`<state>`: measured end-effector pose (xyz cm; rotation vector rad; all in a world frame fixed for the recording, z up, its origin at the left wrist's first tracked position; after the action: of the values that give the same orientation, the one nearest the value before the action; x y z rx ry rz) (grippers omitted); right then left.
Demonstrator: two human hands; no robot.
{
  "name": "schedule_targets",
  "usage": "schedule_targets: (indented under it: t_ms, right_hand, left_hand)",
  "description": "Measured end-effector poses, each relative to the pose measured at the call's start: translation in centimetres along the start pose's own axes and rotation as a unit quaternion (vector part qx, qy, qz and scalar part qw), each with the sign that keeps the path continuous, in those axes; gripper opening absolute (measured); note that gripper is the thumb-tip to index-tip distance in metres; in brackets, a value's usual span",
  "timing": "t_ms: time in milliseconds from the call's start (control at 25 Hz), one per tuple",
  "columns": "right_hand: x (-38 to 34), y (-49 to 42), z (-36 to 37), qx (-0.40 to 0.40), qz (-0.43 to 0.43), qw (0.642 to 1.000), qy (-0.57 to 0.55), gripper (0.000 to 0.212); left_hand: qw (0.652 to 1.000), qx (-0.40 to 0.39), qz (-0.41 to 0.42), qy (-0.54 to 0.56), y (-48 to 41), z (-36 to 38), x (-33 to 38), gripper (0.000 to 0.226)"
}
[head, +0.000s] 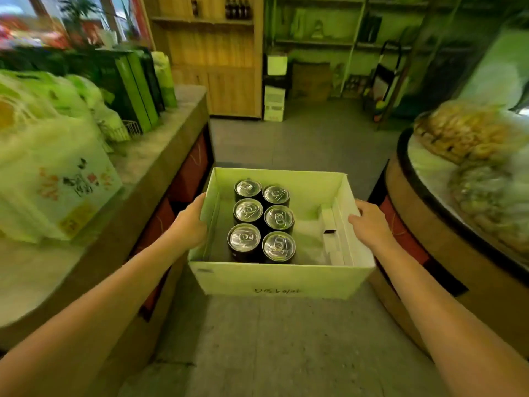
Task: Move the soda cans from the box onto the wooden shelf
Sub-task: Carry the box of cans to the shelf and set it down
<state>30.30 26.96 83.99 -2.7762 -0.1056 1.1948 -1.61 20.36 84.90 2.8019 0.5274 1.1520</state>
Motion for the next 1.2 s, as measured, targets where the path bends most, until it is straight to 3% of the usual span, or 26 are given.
schedule_targets:
  t_ms: [280, 520, 880, 1200]
  right_hand:
    - [-5.7, -5.0, -7.0, -0.007, -0.02, 0.999, 0.033, 0.019]
    - [-6.9, -10.2, -6.3, -0.015, -0.013, 0.999, 0.027, 0.02]
    - [-7.6, -27.9, -0.2, 0.021, -0.001, 1.0, 0.018, 0.022]
    - [-7.9, -46.1, 3.9, 0.038, 0.016, 0.999, -0.005, 0.024]
  left_hand:
    - [0.999, 0.037, 0.002, 0.036, -0.1, -5.4, 7.5, 0.059]
    - [0.998, 0.04, -0.015, 0.039, -5.5, -6.7, 9.2, 0.064]
    - [0.998, 0.041, -0.006, 0.056, -26.4, -7.9, 9.8, 0.067]
    - [0.999, 0.03, 0.006, 0.012, -46.7, -10.2, 15.0, 0.068]
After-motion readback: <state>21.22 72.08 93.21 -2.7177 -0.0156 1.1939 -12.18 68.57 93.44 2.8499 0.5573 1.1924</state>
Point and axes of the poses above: each hand's wrist, its own y-axis away from the middle knuckle, its own z-axis out of the palm, x = y × z, the point moved 3 cm from there along -y, towards the middle knuckle, and after that the axes turned 6 degrees about -z, right-handed, at the moved point
